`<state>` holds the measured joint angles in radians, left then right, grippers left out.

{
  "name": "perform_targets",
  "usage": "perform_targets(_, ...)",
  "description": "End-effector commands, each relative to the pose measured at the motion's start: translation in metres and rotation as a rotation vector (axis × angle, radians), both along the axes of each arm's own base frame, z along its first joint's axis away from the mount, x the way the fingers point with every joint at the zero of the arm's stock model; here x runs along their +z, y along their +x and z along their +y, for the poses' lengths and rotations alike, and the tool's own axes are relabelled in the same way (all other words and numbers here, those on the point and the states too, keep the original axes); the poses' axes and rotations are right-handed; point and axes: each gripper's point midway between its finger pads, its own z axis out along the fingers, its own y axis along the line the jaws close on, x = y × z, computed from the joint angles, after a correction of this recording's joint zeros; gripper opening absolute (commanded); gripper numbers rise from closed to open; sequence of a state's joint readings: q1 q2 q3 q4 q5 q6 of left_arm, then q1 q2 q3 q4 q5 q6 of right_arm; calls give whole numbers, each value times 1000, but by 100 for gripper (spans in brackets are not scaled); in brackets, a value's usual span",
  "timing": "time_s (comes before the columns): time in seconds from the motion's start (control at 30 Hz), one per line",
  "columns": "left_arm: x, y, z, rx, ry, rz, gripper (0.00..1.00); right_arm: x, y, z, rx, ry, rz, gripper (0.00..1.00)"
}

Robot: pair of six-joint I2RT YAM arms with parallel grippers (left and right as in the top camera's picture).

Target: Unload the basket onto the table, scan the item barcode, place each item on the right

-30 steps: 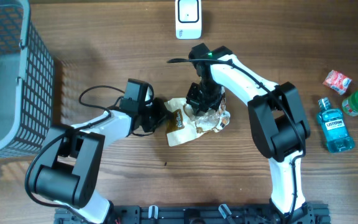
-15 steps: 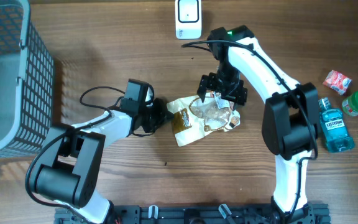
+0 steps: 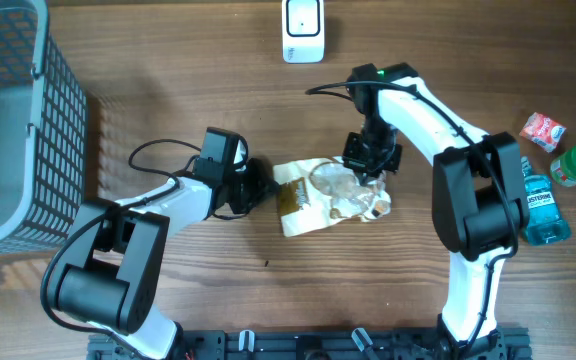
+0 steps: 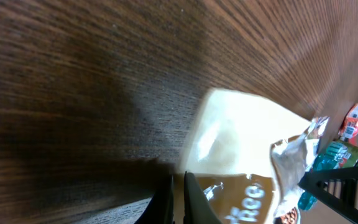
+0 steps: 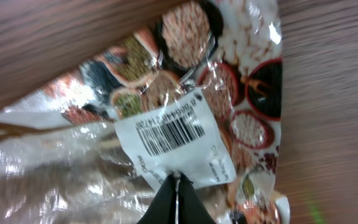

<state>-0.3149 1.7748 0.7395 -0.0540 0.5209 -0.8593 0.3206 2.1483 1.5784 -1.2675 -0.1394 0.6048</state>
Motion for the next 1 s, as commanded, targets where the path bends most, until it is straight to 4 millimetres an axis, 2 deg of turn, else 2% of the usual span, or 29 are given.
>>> perform_targets(0.0,-40,-22,25,56,126,111,4,-21,-11,-38,-23,-113,25,5)
perform_targets(0.07,-40,-22,25,56,126,110,4,-32,-16,-40,-20,-108,22,5)
perform_targets(0.13,-40,-22,25,56,125,110,4,-36,-13,-38,2,-91,7,5)
perform_targets(0.17,-39,-22,25,59,123,111,4,-32,-8,-37,6,-85,-8,5)
perform_targets(0.2,-39,-21,24,58,118,110,4,-22,-2,-35,20,-76,-24,9)
perform_targets(0.27,-39,-21,24,64,116,110,4,8,13,-29,28,-54,-74,43)
perform_targets(0.3,-39,-21,24,64,116,110,4,24,19,-24,37,-21,-101,65)
perform_targets(0.37,-39,-21,24,64,116,110,4,62,30,-4,59,102,-161,100)
perform_targets(0.4,-39,-21,24,64,116,110,4,86,33,4,50,147,-189,100)
perform_targets(0.47,-38,-21,23,63,114,111,4,116,30,3,8,147,-200,100)
perform_targets(0.53,-38,-19,24,67,113,107,4,124,19,4,-16,158,-170,100)
perform_targets(0.6,-37,-13,32,94,109,102,10,116,9,1,-23,143,-125,100)
perform_targets(0.63,-37,-8,38,116,107,98,10,109,5,0,-23,138,-105,100)
perform_targets(0.7,-35,1,53,155,106,89,9,93,0,-2,-26,132,-84,100)
perform_targets(0.77,-36,6,68,186,109,87,17,70,-9,-9,-41,121,-50,100)
perform_targets(0.83,-36,8,74,196,112,83,27,49,-18,-17,-76,109,-19,100)
perform_targets(0.9,-36,9,77,189,117,73,43,27,-28,-25,-115,112,9,100)
perform_targets(0.93,-36,8,77,185,119,73,54,20,-30,-31,-119,95,9,100)
perform_targets(0.97,-36,8,77,185,119,73,57,14,-31,-36,-121,81,3,100)
